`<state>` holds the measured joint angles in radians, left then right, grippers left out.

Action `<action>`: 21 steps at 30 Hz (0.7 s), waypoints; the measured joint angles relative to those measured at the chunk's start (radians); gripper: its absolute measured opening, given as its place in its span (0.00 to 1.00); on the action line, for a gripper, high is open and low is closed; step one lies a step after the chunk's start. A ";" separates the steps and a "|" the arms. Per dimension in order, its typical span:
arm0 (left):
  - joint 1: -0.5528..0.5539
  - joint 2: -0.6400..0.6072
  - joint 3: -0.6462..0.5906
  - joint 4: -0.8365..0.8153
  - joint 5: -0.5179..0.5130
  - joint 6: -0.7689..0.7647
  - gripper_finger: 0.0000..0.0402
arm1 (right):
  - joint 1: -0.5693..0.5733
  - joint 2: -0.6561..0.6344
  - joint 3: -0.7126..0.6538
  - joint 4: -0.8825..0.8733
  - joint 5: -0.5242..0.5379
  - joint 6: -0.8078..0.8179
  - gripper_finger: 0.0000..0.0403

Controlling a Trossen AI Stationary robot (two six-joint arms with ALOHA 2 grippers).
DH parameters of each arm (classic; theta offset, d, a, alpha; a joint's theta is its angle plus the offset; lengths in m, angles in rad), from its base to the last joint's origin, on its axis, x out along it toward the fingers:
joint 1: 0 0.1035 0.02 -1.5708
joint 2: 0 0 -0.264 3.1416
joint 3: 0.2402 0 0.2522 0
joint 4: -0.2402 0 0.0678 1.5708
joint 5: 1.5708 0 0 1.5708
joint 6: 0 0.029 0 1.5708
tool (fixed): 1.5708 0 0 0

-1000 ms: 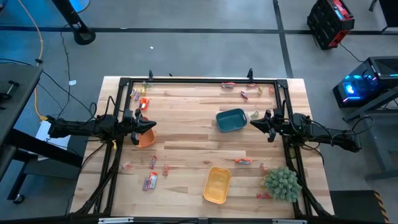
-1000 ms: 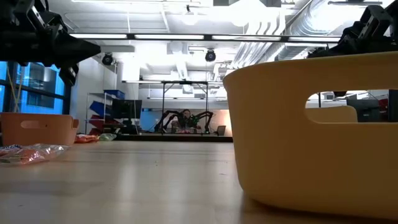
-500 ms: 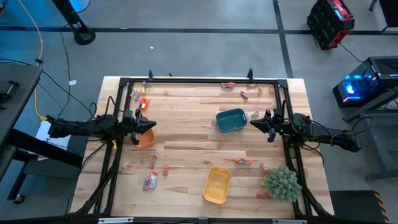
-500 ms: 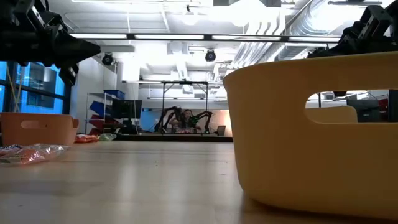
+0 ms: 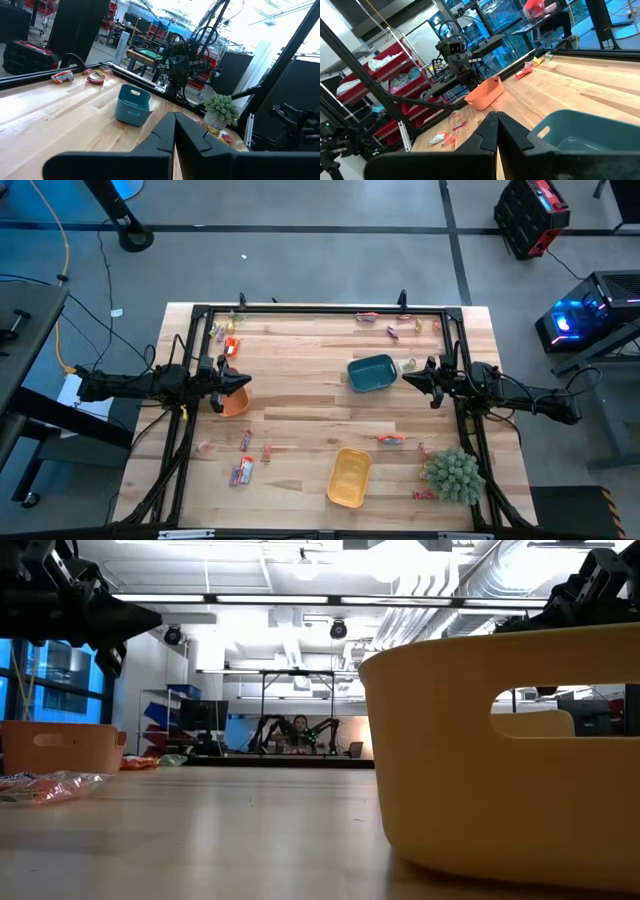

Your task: Sort candy

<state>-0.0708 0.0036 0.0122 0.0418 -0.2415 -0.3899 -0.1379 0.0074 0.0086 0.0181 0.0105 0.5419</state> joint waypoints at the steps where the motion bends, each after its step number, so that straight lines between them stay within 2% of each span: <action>1: 0.000 0.000 0.000 0.000 0.000 0.000 0.00 | 0.000 0.000 0.000 0.000 0.000 0.000 0.00; 8: 0.000 0.000 0.000 0.000 0.000 0.000 0.00 | 0.000 0.000 0.000 0.002 0.005 0.000 0.00; 11: 0.000 0.000 0.000 0.000 0.000 0.000 0.00 | 0.000 0.004 0.000 0.096 0.143 0.019 0.00; 15: 0.000 0.000 0.000 0.000 0.000 0.000 0.00 | 0.000 0.004 0.000 0.299 0.351 0.276 0.00; 17: 0.000 0.000 0.000 0.001 0.000 0.000 0.00 | 0.000 0.008 0.000 0.418 0.406 0.319 0.00; 19: 0.000 0.000 0.000 0.001 0.000 0.000 0.00 | 0.000 0.026 0.005 0.584 0.375 0.324 0.00; 21: 0.000 0.000 0.000 0.001 0.000 0.000 0.00 | 0.000 0.068 0.046 0.715 0.241 0.265 0.00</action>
<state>-0.0707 0.0035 0.0120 0.0423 -0.2417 -0.3901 -0.1379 0.0752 0.0546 0.7332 0.2518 0.8069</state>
